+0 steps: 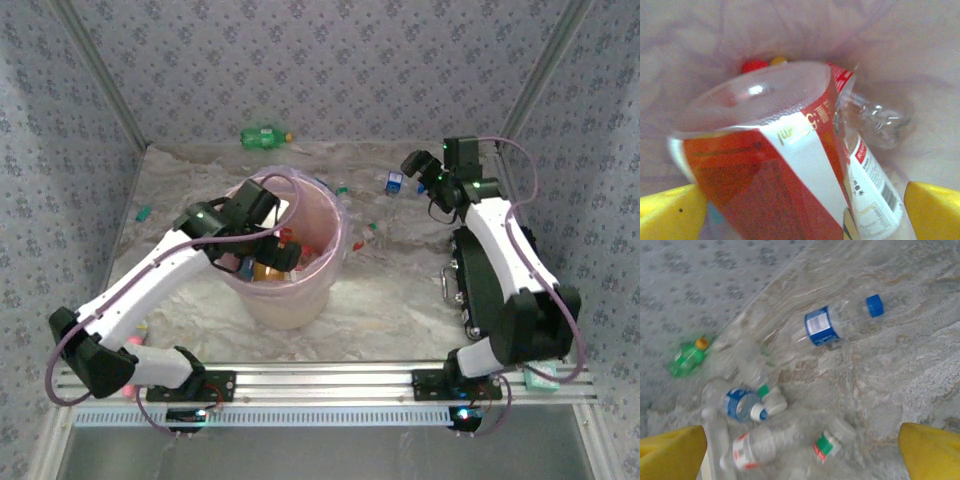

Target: Put the plastic bottles in the bin

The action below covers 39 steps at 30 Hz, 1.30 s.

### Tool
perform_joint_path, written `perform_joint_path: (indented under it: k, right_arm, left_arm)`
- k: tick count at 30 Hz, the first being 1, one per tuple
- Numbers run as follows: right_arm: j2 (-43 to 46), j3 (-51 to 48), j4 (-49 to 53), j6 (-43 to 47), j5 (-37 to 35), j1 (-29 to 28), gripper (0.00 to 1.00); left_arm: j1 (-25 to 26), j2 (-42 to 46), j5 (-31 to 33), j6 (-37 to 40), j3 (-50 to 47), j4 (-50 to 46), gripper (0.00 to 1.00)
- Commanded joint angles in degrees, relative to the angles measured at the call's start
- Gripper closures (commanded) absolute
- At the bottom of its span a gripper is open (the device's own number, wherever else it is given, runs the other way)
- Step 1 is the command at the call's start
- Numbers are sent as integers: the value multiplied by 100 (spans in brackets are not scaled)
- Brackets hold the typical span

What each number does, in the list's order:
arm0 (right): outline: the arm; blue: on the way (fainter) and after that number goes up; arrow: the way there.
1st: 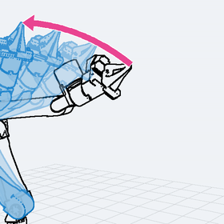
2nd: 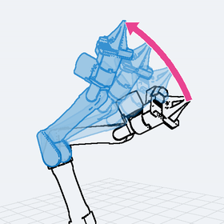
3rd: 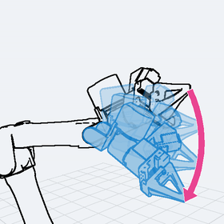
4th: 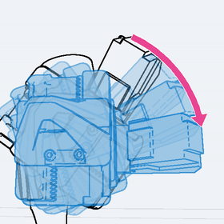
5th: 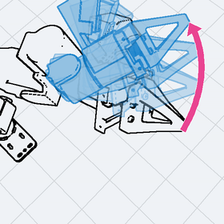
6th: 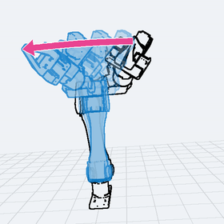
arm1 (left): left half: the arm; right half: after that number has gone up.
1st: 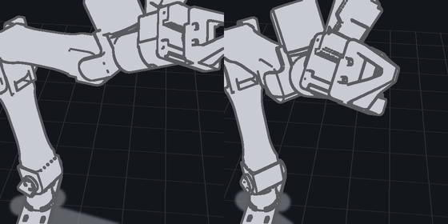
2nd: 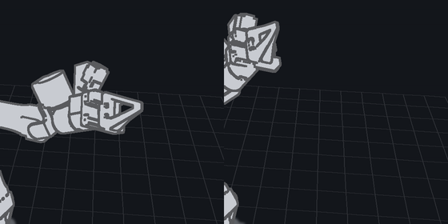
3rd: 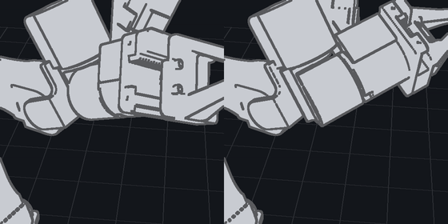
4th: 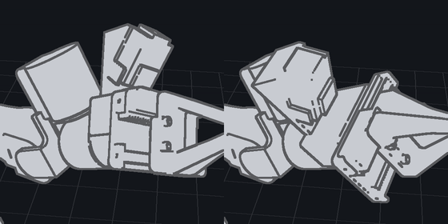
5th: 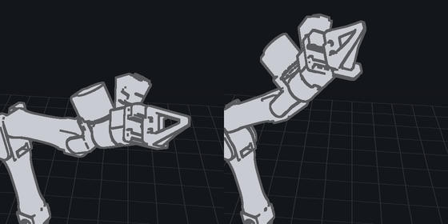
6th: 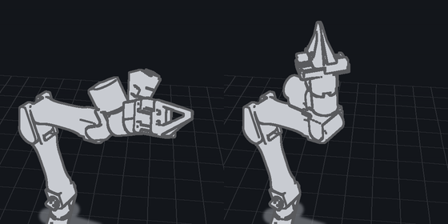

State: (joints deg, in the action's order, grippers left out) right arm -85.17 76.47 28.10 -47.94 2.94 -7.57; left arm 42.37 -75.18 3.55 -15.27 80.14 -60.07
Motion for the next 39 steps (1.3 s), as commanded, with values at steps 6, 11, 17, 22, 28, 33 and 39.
perform_joint_path:
  k: [6, 11, 17, 22, 28, 33, 39]
  right_arm:
    - [-1812, 1377, 189, -2486, -1081, 0, 0]
    - [-3141, 2580, 787, -3084, -733, 19, 0]
    - [-4032, 3109, 721, -3619, -610, 14, 0]
    - [-4484, 3219, 419, -3792, -469, 106, 0]
    - [-5218, 4101, 582, -3591, -281, 149, 0]
    - [-5556, 4393, 607, -3722, -128, 174, 0]
    - [-5583, 4218, 559, -3709, -54, 193, 11]
  left_arm:
    - [25, 461, 142, -291, 456, -255, 0]
    - [52, 693, 137, -336, 591, -92, 0]
    - [57, 829, 137, -424, 692, 45, 0]
    - [62, 843, 216, -442, 696, 20, 0]
    - [61, 858, 268, -438, 643, 31, 0]
    - [61, 847, 288, -429, 665, 29, 0]
    - [62, 860, 378, -402, 699, 8, 0]
